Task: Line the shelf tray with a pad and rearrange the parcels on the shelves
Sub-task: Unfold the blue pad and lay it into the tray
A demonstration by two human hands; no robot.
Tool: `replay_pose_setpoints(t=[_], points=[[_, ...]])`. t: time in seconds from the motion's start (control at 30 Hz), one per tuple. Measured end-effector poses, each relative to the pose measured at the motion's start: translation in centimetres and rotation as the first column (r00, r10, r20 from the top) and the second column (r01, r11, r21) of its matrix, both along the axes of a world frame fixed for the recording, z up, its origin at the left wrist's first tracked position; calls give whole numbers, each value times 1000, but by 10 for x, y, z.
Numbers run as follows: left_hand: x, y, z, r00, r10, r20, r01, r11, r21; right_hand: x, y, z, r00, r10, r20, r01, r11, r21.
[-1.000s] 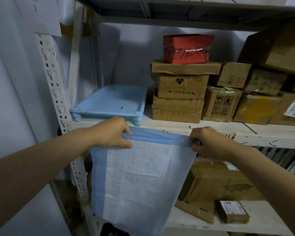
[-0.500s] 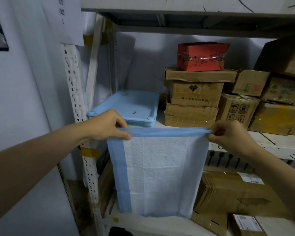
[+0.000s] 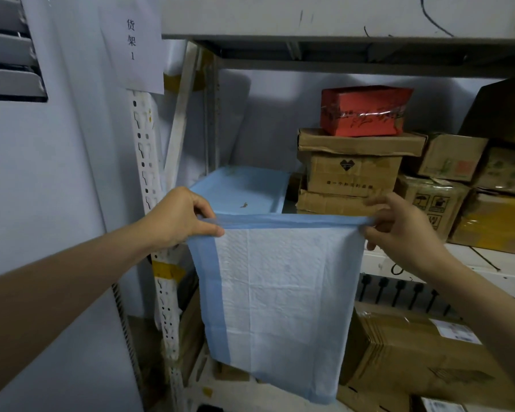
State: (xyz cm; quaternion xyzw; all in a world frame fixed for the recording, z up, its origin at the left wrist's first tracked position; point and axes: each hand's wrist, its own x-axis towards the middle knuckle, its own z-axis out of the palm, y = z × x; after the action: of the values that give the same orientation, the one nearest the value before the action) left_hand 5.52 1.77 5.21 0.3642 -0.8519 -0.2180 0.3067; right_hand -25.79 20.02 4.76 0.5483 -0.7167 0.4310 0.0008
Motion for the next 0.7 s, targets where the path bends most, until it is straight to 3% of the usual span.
replay_pose_setpoints(t=[0.13, 0.33, 0.57, 0.63, 0.7], points=[[2, 0, 7, 998, 0, 58, -1, 1000, 2, -4, -6, 5, 997, 4, -76, -4, 1000, 4], [0, 15, 6, 976, -64, 206, 73, 997, -36, -4, -17, 12, 999, -19, 33, 22, 998, -63], [-3, 26, 11, 992, 113, 54, -113, 994, -2, -9, -22, 13, 999, -24, 30, 25, 999, -38], [-1, 29, 17, 988, 118, 104, -117, 993, -23, -8, -24, 13, 999, -8, 46, 9, 1000, -22], [2, 28, 24, 963, 182, 198, -156, 978, -140, -3, -27, 14, 998, 9, 67, -8, 1000, -6]])
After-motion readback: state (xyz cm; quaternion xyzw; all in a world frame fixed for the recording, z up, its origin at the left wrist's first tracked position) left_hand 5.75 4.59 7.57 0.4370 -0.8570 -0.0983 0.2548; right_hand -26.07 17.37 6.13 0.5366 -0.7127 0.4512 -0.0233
